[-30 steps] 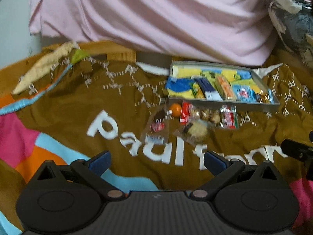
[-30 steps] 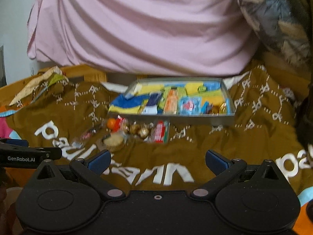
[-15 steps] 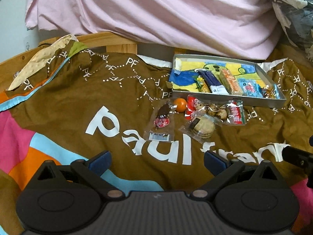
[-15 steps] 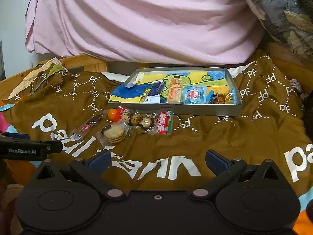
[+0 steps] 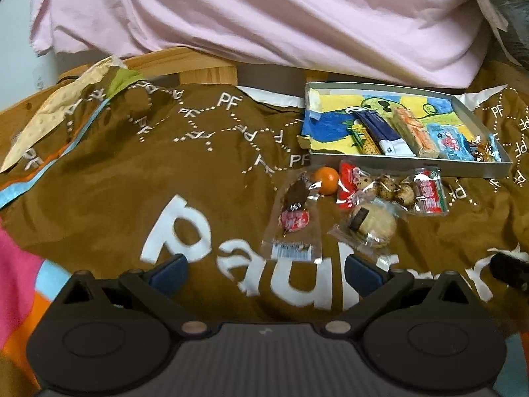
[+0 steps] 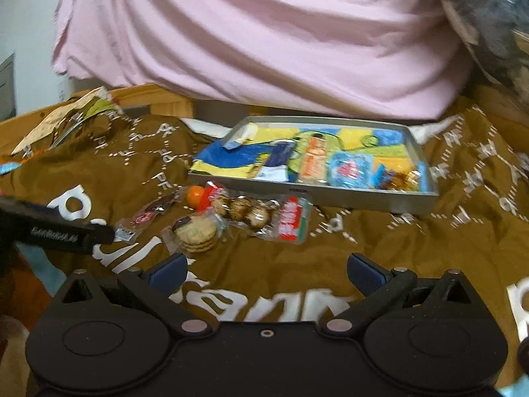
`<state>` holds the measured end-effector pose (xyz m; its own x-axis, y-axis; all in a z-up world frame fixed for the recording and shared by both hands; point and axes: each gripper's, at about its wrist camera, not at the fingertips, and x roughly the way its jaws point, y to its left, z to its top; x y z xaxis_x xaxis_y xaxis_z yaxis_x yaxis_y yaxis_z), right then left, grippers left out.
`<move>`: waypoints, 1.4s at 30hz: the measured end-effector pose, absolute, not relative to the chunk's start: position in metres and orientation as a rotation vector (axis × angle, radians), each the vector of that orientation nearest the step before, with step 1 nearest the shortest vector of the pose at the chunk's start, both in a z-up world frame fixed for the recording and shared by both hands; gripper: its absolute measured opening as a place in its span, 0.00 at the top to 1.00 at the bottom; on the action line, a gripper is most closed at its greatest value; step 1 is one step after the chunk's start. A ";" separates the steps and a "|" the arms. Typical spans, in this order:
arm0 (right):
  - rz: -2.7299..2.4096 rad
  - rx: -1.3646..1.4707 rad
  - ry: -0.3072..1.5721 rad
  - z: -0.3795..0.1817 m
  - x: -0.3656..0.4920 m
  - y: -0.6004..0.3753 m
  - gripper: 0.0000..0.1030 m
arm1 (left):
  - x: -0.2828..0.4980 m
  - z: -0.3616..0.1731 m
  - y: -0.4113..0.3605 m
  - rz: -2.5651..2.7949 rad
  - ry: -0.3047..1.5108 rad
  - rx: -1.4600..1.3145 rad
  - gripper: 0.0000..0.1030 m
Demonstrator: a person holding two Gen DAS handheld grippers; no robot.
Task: Organize snacks
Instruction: 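Grasp the round biscuit pack with the right tool while the left tool grasps the brown jerky pack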
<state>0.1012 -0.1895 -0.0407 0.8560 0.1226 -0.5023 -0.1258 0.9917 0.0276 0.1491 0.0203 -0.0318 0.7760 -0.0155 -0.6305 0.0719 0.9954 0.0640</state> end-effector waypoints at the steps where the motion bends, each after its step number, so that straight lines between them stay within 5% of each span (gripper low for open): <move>1: 0.155 -0.021 0.529 -0.042 0.107 -0.186 0.01 | 0.155 -0.032 0.020 -0.064 0.691 0.082 0.00; 19: 0.420 -0.133 0.623 -0.076 0.203 -0.148 0.01 | 0.249 -0.055 0.001 -0.113 0.772 0.210 0.01; 25: 0.483 -0.091 0.655 -0.085 0.221 -0.146 0.12 | 0.259 -0.065 0.003 -0.162 0.783 0.210 0.01; 34: 0.511 -0.065 0.661 -0.092 0.227 -0.147 0.19 | 0.262 -0.063 0.004 -0.290 0.785 0.193 0.19; 42: 0.495 -0.049 0.661 -0.094 0.227 -0.149 0.26 | 0.279 -0.061 0.013 -0.302 0.872 0.115 0.49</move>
